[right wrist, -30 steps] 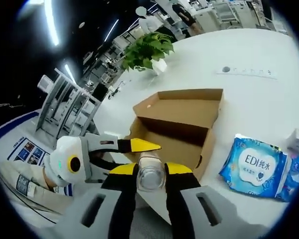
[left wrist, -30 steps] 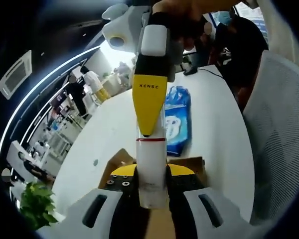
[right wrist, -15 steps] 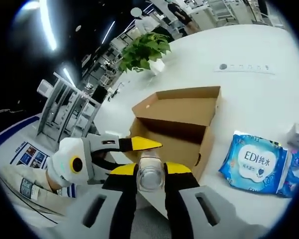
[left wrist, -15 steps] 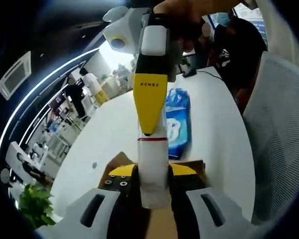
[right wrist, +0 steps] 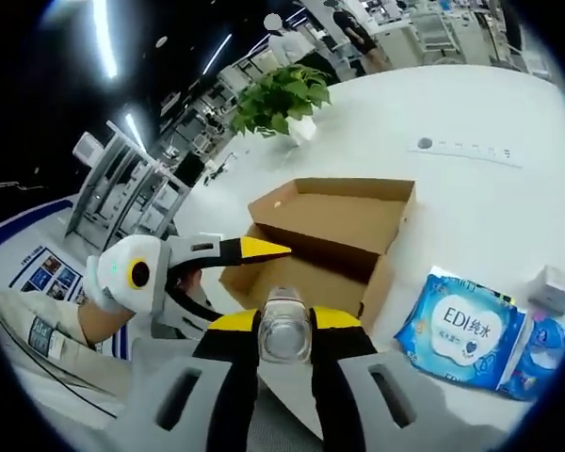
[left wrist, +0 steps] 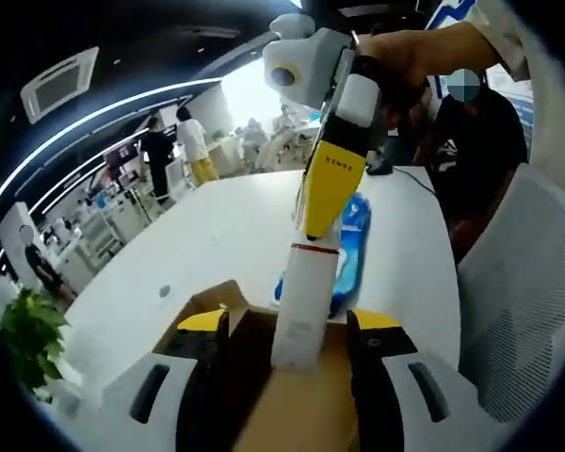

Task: Operate the shoe box by opening the lid, removing the specified soft item, and placing it in the target area until the item is outside and the box remains undamaged.

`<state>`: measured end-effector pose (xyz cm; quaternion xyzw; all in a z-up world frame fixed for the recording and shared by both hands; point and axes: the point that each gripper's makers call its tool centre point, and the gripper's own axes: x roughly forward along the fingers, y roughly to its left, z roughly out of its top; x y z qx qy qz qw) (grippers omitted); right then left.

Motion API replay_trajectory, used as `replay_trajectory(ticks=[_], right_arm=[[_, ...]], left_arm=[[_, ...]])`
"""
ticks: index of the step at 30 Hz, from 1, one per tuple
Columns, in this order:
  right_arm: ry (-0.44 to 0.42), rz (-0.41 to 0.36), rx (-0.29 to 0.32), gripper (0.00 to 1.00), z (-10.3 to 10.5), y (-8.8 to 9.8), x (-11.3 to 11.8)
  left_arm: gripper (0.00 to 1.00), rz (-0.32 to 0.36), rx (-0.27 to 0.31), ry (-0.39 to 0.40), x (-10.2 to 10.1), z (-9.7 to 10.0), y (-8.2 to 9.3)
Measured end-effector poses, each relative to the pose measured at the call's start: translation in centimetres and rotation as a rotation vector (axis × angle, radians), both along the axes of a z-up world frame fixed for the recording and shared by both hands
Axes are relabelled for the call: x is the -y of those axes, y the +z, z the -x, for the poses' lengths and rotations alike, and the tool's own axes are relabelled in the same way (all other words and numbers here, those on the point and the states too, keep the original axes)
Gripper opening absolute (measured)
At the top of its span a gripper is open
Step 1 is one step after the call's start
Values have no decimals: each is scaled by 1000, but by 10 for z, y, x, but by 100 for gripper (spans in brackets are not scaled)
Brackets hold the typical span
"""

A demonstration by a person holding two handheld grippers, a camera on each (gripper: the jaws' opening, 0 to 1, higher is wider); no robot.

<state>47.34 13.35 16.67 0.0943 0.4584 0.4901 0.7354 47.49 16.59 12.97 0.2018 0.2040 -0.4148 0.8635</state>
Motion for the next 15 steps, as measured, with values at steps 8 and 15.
replay_trajectory(ticks=[8, 15], right_arm=[[61, 2, 59, 17, -10, 14, 4], [161, 25, 195, 17, -28, 31, 10]], left_arm=[[62, 139, -84, 81, -7, 1, 8], [63, 249, -137, 215, -28, -3, 18]])
